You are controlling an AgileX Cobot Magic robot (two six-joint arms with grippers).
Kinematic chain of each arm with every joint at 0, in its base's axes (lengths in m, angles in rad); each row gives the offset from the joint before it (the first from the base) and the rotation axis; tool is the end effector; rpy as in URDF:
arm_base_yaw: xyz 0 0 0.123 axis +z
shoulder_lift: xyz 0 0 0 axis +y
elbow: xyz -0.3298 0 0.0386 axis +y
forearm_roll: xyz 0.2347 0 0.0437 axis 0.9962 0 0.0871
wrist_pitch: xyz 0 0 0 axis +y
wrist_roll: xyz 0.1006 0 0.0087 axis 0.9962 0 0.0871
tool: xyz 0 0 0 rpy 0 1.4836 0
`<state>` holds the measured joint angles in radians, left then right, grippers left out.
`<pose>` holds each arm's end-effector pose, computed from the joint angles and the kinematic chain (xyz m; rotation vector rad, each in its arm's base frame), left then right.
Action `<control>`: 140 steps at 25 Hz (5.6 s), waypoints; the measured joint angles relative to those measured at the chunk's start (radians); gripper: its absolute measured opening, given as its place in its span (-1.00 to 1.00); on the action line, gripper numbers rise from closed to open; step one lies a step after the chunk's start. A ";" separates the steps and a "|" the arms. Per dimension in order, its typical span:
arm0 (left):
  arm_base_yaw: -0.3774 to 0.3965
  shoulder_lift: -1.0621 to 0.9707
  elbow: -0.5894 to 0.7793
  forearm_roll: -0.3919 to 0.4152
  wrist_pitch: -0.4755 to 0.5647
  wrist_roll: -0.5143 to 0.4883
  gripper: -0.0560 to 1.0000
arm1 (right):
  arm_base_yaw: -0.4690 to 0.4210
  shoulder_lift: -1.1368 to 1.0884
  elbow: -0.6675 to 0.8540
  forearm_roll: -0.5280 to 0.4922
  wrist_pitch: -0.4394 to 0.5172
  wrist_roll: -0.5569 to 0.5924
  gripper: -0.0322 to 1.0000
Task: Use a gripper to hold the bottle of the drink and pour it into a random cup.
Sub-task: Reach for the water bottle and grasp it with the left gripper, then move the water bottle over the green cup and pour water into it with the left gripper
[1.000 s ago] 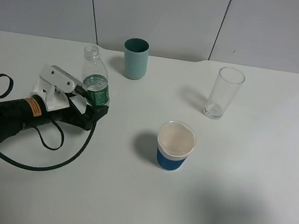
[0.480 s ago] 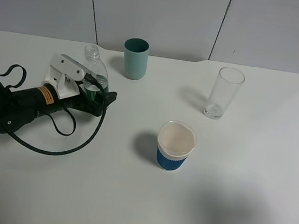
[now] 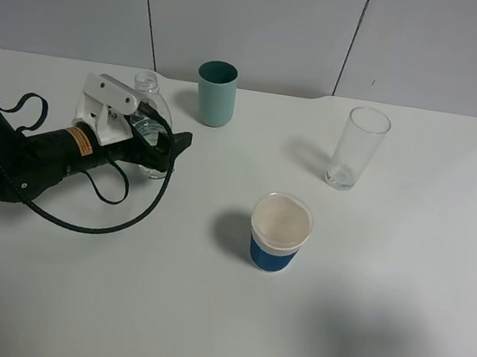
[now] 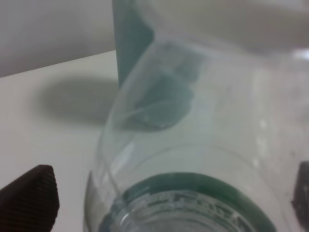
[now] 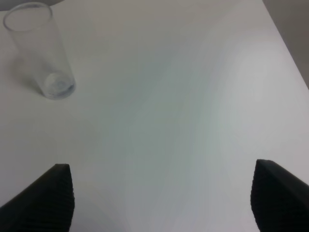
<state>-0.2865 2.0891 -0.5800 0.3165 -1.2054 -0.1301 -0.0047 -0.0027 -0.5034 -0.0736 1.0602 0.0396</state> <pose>0.3265 -0.1268 0.1363 0.4560 1.7621 -0.4790 -0.0558 -0.0062 0.2674 0.0487 2.0356 -0.0661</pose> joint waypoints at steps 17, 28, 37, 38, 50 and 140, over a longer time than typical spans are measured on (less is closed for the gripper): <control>0.000 0.038 0.000 0.012 0.001 0.000 0.96 | 0.000 0.000 0.000 0.000 0.000 0.000 0.52; 0.000 0.038 0.000 0.013 0.001 -0.003 0.14 | 0.000 0.000 0.000 0.000 0.000 0.000 0.52; 0.000 0.038 0.000 0.013 0.001 -0.003 0.14 | 0.000 0.000 0.000 0.000 0.000 0.000 0.52; 0.000 0.038 0.000 0.013 0.001 -0.003 0.14 | 0.000 0.000 0.000 0.000 0.000 0.000 0.52; 0.000 0.034 0.000 0.013 0.004 -0.003 0.14 | 0.000 0.000 0.000 0.000 0.000 0.000 0.52; -0.145 -0.133 -0.668 -1.815 0.546 2.262 0.14 | 0.000 0.000 0.000 0.000 0.000 0.000 0.52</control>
<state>-0.4317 1.9560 -1.2479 -1.4987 -0.6590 2.1319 -0.0047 -0.0027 -0.5034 -0.0736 1.0602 0.0396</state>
